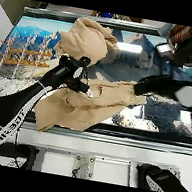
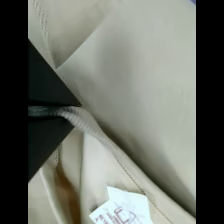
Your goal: Fold the clothes and pants, and hang the long-sleeved shirts on hangers.
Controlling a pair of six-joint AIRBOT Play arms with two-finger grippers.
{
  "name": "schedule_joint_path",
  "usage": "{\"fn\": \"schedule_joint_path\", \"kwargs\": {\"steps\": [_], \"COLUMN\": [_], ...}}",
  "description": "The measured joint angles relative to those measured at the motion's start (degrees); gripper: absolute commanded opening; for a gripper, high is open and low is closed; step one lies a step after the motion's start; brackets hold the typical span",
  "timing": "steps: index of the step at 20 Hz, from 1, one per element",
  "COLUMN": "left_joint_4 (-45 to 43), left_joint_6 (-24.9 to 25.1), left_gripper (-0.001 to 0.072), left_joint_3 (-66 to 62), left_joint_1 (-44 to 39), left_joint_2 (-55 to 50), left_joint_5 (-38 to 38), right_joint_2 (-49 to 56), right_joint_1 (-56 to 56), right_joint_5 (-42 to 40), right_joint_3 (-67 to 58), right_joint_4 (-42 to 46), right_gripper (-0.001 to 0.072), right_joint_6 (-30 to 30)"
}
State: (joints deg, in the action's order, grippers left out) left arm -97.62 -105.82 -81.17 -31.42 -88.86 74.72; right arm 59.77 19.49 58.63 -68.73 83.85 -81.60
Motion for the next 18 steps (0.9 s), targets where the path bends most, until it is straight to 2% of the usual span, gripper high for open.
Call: {"fn": "schedule_joint_path", "kwargs": {"steps": [1,2,4,6,9,11,18], "left_joint_4": [0.11,0.11,0.11,0.11,0.15,0.15,0.28], "left_joint_6": [0.0,-0.02,-0.09,-0.17,-0.15,-0.15,0.02], "left_gripper": [0.0025,0.0025,0.0025,0.0025,0.0025,0.0025,0.0025], "left_joint_3": [-0.02,-0.04,-0.07,-0.07,-0.07,-0.07,-0.07], "left_joint_1": [0.02,0.04,0.07,0.07,0.07,0.07,0.07], "left_joint_2": [0.7,1.31,2.08,2.47,2.75,2.82,2.93], "left_joint_5": [-0.15,-0.15,-0.15,-0.04,0.55,1.16,2.27], "right_joint_2": [3.41,6.58,13.07,19.19,26.45,29.75,33.73], "right_joint_1": [3.28,6.03,10.67,13.9,16.04,16.52,14.45], "right_joint_5": [-1.7,-3.78,-8.35,-11.87,-14.62,-15.82,-17.46], "right_joint_3": [0.0,0.0,-0.44,-1.64,-4.13,-5.55,-7.15], "right_joint_4": [1.14,2.01,3.21,3.89,4.66,5.05,5.95], "right_gripper": [0.0495,0.0526,0.0523,0.0481,0.0463,0.0346,0.0356], "right_joint_6": [-2.6,-4.31,-6.82,-8.57,-12.11,-13.88,-20.79]}}
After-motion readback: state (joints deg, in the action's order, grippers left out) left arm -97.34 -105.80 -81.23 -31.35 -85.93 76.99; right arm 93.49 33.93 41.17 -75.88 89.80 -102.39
